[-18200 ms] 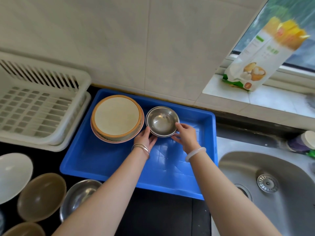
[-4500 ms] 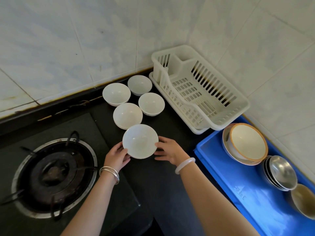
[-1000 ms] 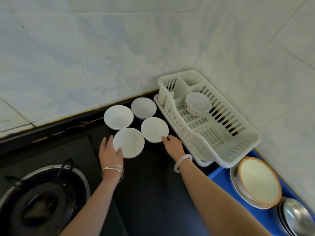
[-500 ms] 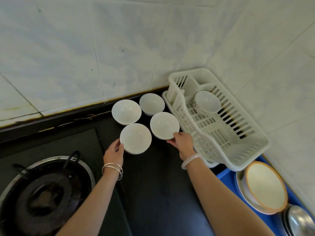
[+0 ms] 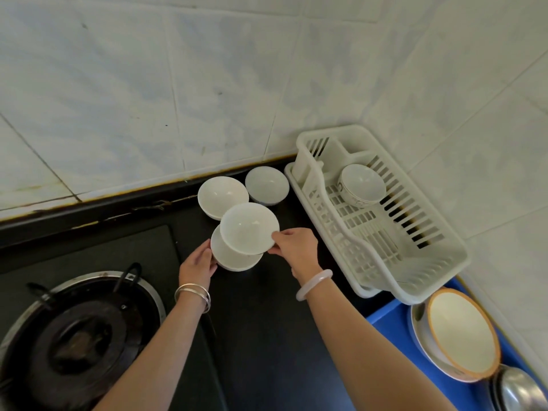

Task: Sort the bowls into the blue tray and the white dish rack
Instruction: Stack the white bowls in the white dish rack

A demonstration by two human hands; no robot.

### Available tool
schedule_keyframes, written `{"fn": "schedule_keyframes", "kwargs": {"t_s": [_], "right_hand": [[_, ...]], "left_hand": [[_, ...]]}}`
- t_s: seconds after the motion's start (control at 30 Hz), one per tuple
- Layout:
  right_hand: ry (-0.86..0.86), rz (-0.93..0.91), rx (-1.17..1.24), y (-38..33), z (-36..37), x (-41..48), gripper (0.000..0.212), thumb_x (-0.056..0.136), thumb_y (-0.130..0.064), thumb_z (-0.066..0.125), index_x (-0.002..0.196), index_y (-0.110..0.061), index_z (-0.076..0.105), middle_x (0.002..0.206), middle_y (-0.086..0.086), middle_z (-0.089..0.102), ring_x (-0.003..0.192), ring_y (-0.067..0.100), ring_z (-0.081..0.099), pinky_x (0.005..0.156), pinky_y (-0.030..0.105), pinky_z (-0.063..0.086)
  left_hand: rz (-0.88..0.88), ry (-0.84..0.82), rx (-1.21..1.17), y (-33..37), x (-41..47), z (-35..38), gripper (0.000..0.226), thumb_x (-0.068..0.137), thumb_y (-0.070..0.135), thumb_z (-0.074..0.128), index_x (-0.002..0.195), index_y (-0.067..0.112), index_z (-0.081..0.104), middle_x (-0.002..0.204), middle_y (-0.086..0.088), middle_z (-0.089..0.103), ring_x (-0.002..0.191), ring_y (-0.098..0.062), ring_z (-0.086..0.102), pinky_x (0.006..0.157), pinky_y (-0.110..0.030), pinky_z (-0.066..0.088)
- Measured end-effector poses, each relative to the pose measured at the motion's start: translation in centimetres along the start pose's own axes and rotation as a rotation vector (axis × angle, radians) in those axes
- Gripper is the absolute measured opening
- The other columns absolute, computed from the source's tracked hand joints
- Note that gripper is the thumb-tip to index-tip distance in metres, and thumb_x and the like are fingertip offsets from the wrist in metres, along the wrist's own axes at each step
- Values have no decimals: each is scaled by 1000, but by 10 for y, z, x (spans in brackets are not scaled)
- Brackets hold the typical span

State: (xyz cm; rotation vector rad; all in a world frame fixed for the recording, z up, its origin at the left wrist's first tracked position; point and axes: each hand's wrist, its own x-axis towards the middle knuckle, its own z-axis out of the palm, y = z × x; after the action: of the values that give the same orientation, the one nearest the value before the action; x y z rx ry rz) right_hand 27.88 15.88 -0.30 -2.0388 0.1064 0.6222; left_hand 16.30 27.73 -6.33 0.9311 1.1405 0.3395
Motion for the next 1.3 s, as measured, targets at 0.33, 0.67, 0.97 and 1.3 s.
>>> {"fn": "schedule_keyframes", "kwargs": {"t_s": [0.33, 0.67, 0.97, 1.3], "right_hand": [[-40, 0, -184, 12, 14, 4, 5, 82, -19, 69, 77, -17, 68, 76, 4, 71, 74, 12, 69, 69, 24, 52], [-91, -14, -249, 22, 17, 19, 11, 82, -20, 69, 74, -23, 62, 81, 1, 68, 78, 13, 66, 76, 28, 55], [-393, 184, 92, 14, 10, 25, 50, 86, -10, 64, 132, -24, 50, 124, 3, 58, 113, 24, 57, 93, 45, 50], [-262, -30, 44, 23, 7, 14, 38, 90, -42, 57, 123, -23, 58, 114, 0, 65, 101, 16, 63, 81, 34, 57]], "left_hand": [[33, 16, -8, -4, 1, 3, 35, 91, 24, 53, 125, 16, 55, 130, -8, 56, 118, -27, 54, 96, -40, 46], [47, 35, 75, -4, 5, 3, 36, 86, 9, 59, 119, 22, 60, 125, -2, 60, 117, -24, 55, 92, -39, 49], [-142, -48, -27, 10, 9, 5, 40, 88, 4, 53, 125, 21, 55, 132, -6, 55, 117, -29, 54, 88, -42, 50], [-74, -108, 98, 24, -12, 19, 42, 87, 2, 52, 122, 25, 57, 128, -2, 55, 119, -28, 52, 80, -37, 50]]}}
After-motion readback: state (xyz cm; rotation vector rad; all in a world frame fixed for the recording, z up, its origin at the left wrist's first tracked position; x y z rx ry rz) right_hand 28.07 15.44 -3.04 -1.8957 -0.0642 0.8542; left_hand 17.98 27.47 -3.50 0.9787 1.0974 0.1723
